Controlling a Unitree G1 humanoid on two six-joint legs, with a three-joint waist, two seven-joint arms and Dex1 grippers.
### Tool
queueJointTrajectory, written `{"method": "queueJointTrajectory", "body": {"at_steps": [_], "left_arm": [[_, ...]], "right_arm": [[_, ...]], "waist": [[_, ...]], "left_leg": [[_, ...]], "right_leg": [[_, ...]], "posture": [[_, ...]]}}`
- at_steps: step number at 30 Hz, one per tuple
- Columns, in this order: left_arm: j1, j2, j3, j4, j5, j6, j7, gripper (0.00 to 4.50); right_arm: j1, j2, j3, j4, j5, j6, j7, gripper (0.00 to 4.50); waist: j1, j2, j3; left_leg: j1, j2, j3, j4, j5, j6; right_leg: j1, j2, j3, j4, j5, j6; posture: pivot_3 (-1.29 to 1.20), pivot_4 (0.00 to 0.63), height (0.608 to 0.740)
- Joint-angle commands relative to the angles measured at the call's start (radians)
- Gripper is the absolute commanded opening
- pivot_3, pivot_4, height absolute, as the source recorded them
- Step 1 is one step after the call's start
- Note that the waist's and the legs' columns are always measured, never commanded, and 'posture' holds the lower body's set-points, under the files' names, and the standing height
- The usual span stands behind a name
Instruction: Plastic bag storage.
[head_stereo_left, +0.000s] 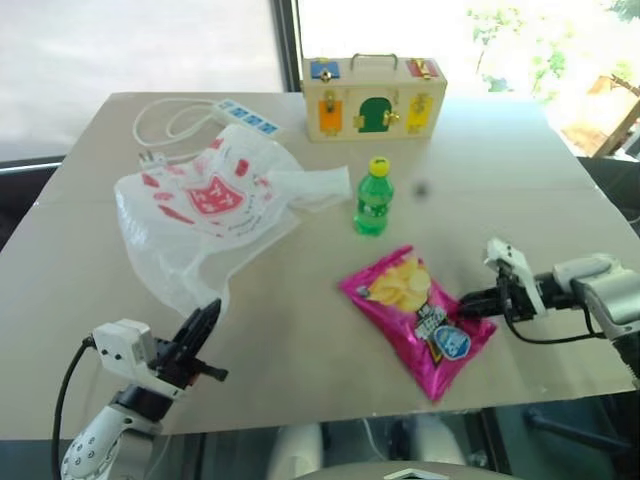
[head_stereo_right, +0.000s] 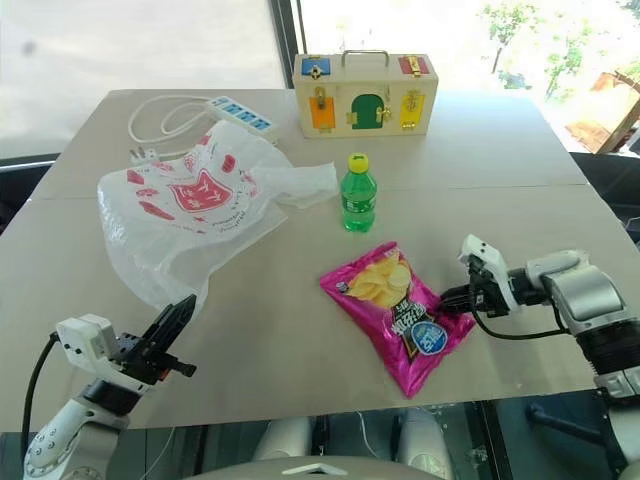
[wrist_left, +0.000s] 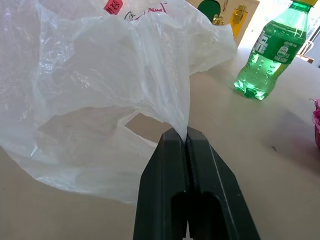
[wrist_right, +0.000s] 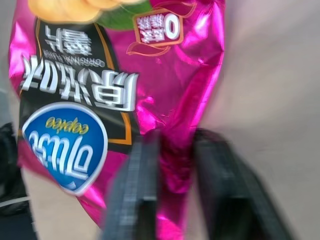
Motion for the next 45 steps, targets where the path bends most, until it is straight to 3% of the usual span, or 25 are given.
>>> {"method": "queueJointTrajectory", "body": {"at_steps": [1,9,13,15,17,20,23,24,30,35,39,43,45], "left_arm": [[0.001,-0.001,0.001,-0.017,-0.026,-0.024,-0.008,0.0],[-0.018,-0.004,-0.01,-0.039,-0.106,-0.008,-0.01,0.0],[-0.016,-0.004,-0.022,-0.034,-0.099,-0.017,-0.013,0.0],[-0.014,-0.007,-0.028,-0.027,-0.095,-0.026,-0.014,0.0],[-0.014,-0.01,-0.034,-0.02,-0.089,-0.033,-0.015,0.0],[-0.014,-0.013,-0.046,-0.011,-0.08,-0.043,-0.016,0.0],[-0.018,-0.012,-0.055,-0.003,-0.076,-0.048,-0.022,0.0],[-0.02,-0.01,-0.057,0.0,-0.075,-0.049,-0.024,0.0],[-0.026,0.0,-0.064,0.017,-0.071,-0.055,-0.04,0.0],[-0.008,-0.004,-0.067,0.022,-0.071,-0.066,-0.05,0.0],[0.015,-0.011,-0.08,0.017,-0.063,-0.075,-0.053,0.0],[0.02,-0.009,-0.084,0.008,-0.068,-0.071,-0.047,0.0],[0.02,0.0,-0.083,0.011,-0.068,-0.067,-0.051,0.0]], "right_arm": [[0.013,0.003,-0.003,-0.057,0.056,0.057,0.026,0.03],[-0.026,0.124,-0.064,-0.119,0.185,0.214,-0.076,0.03],[-0.046,0.148,-0.061,-0.102,0.173,0.206,-0.117,0.03],[-0.063,0.152,-0.079,-0.077,0.181,0.204,-0.129,0.57],[-0.078,0.142,-0.096,-0.06,0.207,0.224,-0.116,1.53],[-0.09,0.114,-0.111,-0.038,0.226,0.248,-0.098,2.54],[-0.088,0.075,-0.12,-0.018,0.244,0.27,-0.075,4.14],[-0.083,0.058,-0.119,-0.011,0.246,0.275,-0.065,4.46],[0.032,-0.074,-0.077,-0.018,0.237,0.293,0.006,4.46],[0.251,-0.108,-0.187,-0.231,0.416,0.493,-0.042,4.46],[0.372,0.007,-0.29,-0.396,0.519,0.635,-0.213,4.46],[0.397,0.167,-0.366,-0.455,0.563,0.731,-0.388,4.46],[0.365,0.325,-0.445,-0.432,0.549,0.759,-0.525,4.46]], "waist": [[-0.001,0.0,0.0],[-0.002,0.002,0.002],[0.0,0.003,0.002],[0.002,0.003,0.002],[0.001,0.003,0.002],[0.0,0.004,0.003],[0.001,0.004,0.003],[0.001,0.004,0.003],[0.0,0.004,0.003],[0.004,0.003,0.002],[0.001,0.002,0.001],[0.0,0.0,0.0],[0.0,-0.002,-0.001]], "left_leg": [[0.0,0.0,0.0,0.0,0.0,0.0],[0.0,0.0,-0.003,0.0,0.0,0.0],[-0.001,0.0,-0.003,0.0,0.0,0.0],[-0.002,-0.001,-0.003,0.0,0.0,0.0],[-0.002,-0.001,-0.003,0.0,0.0,0.0],[-0.002,-0.001,-0.002,0.0,0.0,0.0],[-0.002,-0.001,0.0,0.0,0.0,0.0],[-0.002,-0.001,0.0,0.0,0.0,0.0],[-0.002,-0.001,0.0,0.0,0.0,0.001],[-0.003,-0.001,-0.001,0.0,0.0,0.001],[-0.004,0.0,-0.007,-0.001,-0.001,0.002],[-0.002,0.0,-0.009,0.0,-0.003,0.005],[-0.002,-0.001,-0.01,0.0,-0.003,0.005]], "right_leg": [[0.0,0.0,0.0,0.0,0.0,0.0],[-0.001,0.0,0.0,0.0,0.0,0.0],[-0.001,0.0,0.0,0.001,0.0,0.0],[-0.001,0.0,0.0,0.0,0.0,0.0],[-0.001,0.0,0.0,0.0,0.0,0.0],[-0.001,0.0,0.0,0.0,0.0,0.0],[-0.001,0.0,0.0,0.0,0.0,0.0],[-0.001,0.0,0.0,0.0,0.0,0.0],[-0.001,0.0,-0.001,-0.001,0.0,0.0],[0.0,0.0,-0.002,-0.002,0.0,0.0],[0.0,0.0,-0.003,-0.003,0.0,0.0],[0.0,0.001,-0.002,-0.001,0.0,0.0],[0.0,0.001,-0.002,0.0,0.0,0.0]], "posture": [[0.0,0.15,0.74],[0.0,0.15,0.74],[0.0,0.15,0.74],[0.0,0.15,0.74],[0.0,0.15,0.74],[0.0,0.15,0.74],[0.0,0.15,0.74],[0.0,0.15,0.74],[0.0,0.15,0.74],[0.0,0.15,0.74],[0.0,0.15,0.74],[0.0,0.15,0.74],[0.0,0.15,0.74]]}}
